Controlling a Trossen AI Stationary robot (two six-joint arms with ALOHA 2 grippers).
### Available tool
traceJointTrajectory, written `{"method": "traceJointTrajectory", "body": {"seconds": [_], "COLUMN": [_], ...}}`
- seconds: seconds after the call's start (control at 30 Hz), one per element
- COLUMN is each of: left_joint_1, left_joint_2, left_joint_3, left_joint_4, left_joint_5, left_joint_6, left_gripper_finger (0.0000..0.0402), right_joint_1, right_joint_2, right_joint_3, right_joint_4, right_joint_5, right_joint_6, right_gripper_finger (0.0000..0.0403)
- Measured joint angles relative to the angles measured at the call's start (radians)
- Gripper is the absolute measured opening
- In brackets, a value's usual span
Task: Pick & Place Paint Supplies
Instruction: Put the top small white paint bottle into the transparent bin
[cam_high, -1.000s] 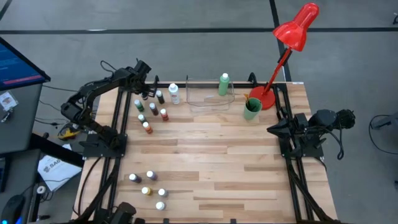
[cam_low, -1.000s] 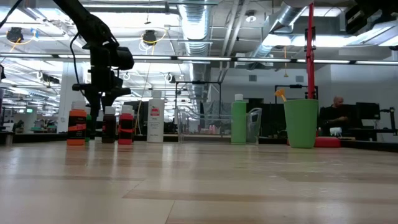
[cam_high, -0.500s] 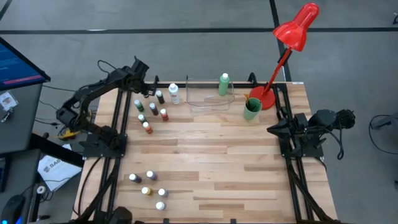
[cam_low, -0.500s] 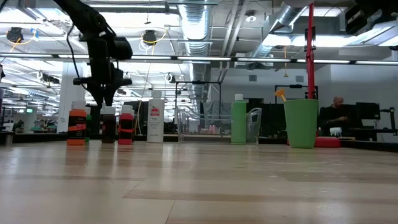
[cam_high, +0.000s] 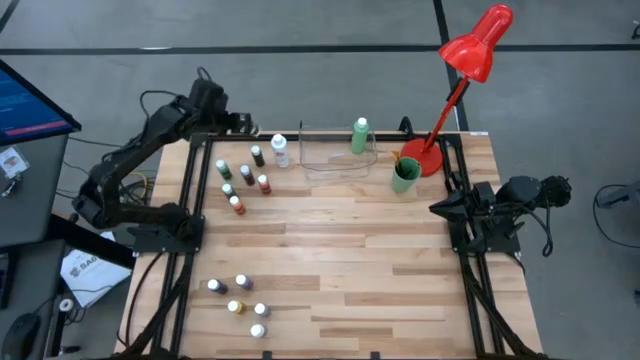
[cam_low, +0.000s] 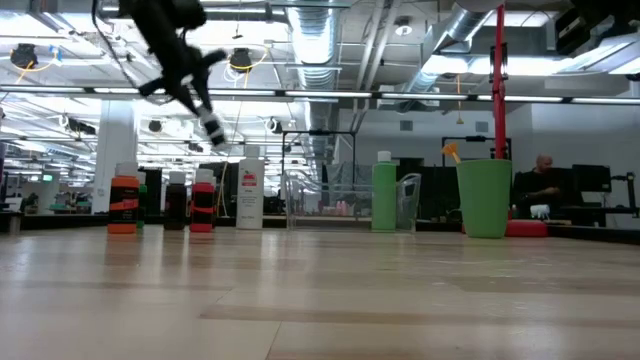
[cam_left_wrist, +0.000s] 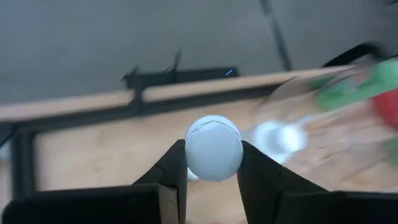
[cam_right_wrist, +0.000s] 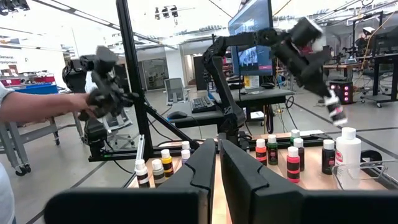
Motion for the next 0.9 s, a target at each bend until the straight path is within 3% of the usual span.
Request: {"method": "traceJointTrajectory", "body": {"seconds": [0.33, 0.7, 0.9], "left_joint_1": [-0.127, -0.239, -0.288], "left_joint_2": [0.087, 0.385, 0.515], "left_joint_3": [0.227, 0.457, 0.508], "left_joint_4": [0.098, 0.116, 0.114], "left_joint_5": [0.004, 0.005, 0.005], "left_joint_6": [-0.024, 0.027, 0.062], "left_gripper_finger": [0.0085, 0.0086, 0.0087], "right_joint_1": [0.000, 0.000, 0.000], "right_joint_2": [0.000, 0.000, 0.000], "right_joint_3": [0.000, 0.000, 0.000], "right_joint_4": [0.000, 0.000, 0.000], "right_joint_5": [0.000, 0.000, 0.000], "right_joint_6": [0.000, 0.000, 0.000], "right_gripper_finger": [0.0021, 0.0021, 0.0021]}}
